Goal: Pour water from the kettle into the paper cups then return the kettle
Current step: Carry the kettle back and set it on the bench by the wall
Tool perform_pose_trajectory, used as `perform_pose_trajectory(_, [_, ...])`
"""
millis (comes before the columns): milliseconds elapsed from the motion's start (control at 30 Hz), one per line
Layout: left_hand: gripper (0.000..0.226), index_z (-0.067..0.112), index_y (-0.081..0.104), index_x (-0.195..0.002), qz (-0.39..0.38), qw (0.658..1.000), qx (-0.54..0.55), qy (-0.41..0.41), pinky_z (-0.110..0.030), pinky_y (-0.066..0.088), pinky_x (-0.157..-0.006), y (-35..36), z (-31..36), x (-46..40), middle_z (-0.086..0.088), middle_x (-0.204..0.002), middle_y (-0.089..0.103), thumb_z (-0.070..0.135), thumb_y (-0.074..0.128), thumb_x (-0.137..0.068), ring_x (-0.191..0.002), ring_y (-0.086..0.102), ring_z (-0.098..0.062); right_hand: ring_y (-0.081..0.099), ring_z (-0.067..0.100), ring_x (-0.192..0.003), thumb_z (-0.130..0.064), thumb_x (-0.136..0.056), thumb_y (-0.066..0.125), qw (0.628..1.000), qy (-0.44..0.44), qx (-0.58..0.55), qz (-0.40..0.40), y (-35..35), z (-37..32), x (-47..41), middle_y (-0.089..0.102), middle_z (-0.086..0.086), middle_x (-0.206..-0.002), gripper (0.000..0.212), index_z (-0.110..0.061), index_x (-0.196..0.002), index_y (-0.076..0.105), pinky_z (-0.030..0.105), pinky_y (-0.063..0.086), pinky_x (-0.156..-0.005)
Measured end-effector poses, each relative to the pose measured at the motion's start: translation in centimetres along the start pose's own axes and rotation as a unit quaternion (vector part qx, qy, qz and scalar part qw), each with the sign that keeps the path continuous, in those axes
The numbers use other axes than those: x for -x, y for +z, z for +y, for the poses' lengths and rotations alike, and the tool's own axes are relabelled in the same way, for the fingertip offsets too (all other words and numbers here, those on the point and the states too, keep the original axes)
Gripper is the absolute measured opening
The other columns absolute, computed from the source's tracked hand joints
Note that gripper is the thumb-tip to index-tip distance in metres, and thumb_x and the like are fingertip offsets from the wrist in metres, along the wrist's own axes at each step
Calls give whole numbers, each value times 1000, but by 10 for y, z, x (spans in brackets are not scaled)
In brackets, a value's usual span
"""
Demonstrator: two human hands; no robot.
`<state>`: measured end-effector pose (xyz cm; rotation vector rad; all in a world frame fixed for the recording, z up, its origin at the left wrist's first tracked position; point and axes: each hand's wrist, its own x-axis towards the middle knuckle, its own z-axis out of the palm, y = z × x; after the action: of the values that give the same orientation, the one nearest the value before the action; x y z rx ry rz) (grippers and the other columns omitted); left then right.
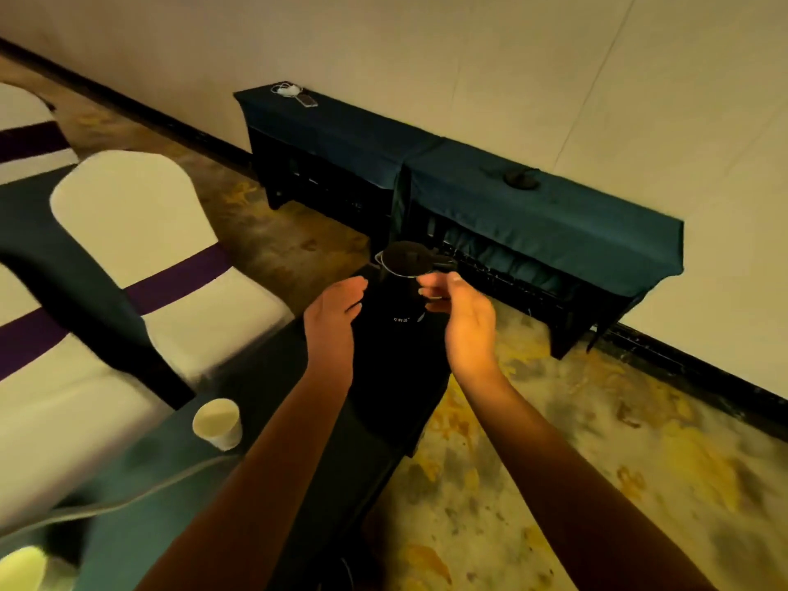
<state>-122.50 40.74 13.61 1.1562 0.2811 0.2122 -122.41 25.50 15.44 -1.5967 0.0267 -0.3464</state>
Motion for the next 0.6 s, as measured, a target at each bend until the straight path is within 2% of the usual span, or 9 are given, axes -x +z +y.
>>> perform_pose_trajectory(133, [29, 15, 72, -109, -15, 1000, -14, -19, -35, 50, -104, 26, -9, -45, -5, -117, 74, 15, 45, -98, -113, 68, -17, 70, 36, -103, -38, -98, 41, 1000, 10, 7, 17, -2, 9, -42, 76, 10, -99, 43, -18, -92, 79, 57, 54, -96])
perform_pose_trajectory(267, [33, 11, 70, -120, -7, 999, -33, -41, -31, 52, -100, 39, -24, -74, -5, -118, 73, 18, 47, -97, -112, 68, -16, 69, 37, -109, -29, -104, 43, 999, 38, 4, 31, -10, 27, -81, 76, 17, -110, 46, 2, -104, 76, 56, 53, -98])
perform_pose_trajectory(333, [30, 18, 72, -112, 7, 997, -32, -71, -30, 53, -98, 48, -36, -90, -1, -114, 76, 23, 52, -91, -109, 69, -14, 68, 38, -110, -20, -110, 41, 998, 48, 14, 30, -21, 42, -104, 75, 19, -113, 41, 3, -108, 75, 58, 52, -101])
perform_pose_trajectory(400, [29, 23, 75, -103, 31, 996, -41, -79, -30, 53, -96, 59, -51, -108, 1, -109, 77, 31, 56, -83, -107, 70, -14, 67, 36, -111, -20, -109, 40, 998, 46, 27, 28, -29, 61, -132, 74, 19, -114, 40, 1, -111, 74, 54, 52, -102])
perform_pose_trajectory(500, [28, 21, 76, -99, 89, 992, -37, -79, -32, 53, -96, 72, -74, -138, 0, -105, 78, 30, 53, -85, -107, 70, -17, 66, 25, -105, -28, -102, 42, 998, 34, 53, 14, -31, 94, -173, 71, 12, -108, 43, 1, -113, 72, 40, 52, -96])
perform_pose_trajectory(600, [29, 18, 76, -98, 151, 984, -8, -90, -33, 54, -97, 83, -96, -165, -1, -100, 79, 21, 47, -93, -105, 71, -19, 60, -3, -101, -23, -97, 45, 995, 1, 95, -12, -26, 130, -210, 66, 4, -112, 39, -2, -119, 69, 22, 50, -91])
